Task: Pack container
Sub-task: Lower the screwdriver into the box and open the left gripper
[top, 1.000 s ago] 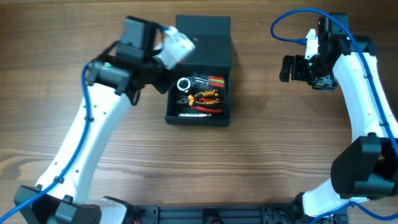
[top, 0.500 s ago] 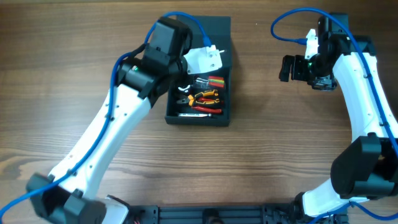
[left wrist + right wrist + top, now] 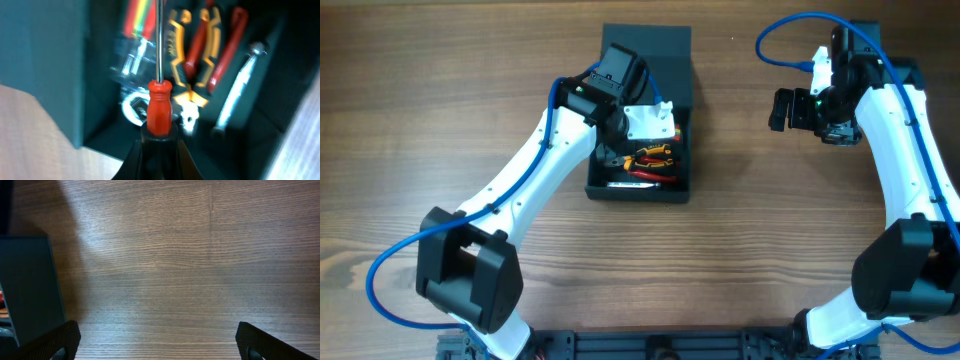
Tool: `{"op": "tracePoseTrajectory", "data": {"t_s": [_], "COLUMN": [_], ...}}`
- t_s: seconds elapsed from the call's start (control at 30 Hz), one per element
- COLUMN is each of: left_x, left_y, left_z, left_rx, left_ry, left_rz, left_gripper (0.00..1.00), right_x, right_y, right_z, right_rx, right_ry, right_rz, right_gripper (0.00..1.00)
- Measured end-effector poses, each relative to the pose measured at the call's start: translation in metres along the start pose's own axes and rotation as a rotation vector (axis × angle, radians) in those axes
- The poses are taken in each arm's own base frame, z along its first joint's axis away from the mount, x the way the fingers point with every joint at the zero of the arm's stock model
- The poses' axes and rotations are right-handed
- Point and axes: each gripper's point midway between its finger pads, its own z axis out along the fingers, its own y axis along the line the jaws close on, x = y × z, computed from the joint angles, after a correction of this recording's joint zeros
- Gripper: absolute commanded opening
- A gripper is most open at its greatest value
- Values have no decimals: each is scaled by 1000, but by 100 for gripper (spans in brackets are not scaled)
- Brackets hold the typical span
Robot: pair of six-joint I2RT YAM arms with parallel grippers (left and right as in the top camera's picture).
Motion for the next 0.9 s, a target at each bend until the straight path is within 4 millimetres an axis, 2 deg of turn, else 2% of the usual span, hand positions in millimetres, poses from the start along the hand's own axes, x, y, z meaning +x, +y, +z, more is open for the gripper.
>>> {"op": "tracePoseTrajectory", "data": {"t_s": [0.1,0.2,0.6,0.7,0.9], "left_x": [9,8,-7,-6,0], "left_y": [-14,-21,-30,-34,-44], "left_z": [0,-1,0,11,46], "left_rx": [59,89,142,171,244], "left_ry": [38,32,-42,-30,18], "left_rz": [-30,-46,-53,-55,-59], "left_gripper": [4,4,4,4,4], "right_x": [-1,-2,-3,-3,-3], "right_y": [0,0,0,0,0], "right_z": [0,0,0,0,0], "right_rx": [0,-1,-1,-1,-1], "right_ry": [-6,-9,-10,-10,-10], "right_rz": [-1,-1,-1,-1,-1], "right_gripper": [100,100,100,100,100]}}
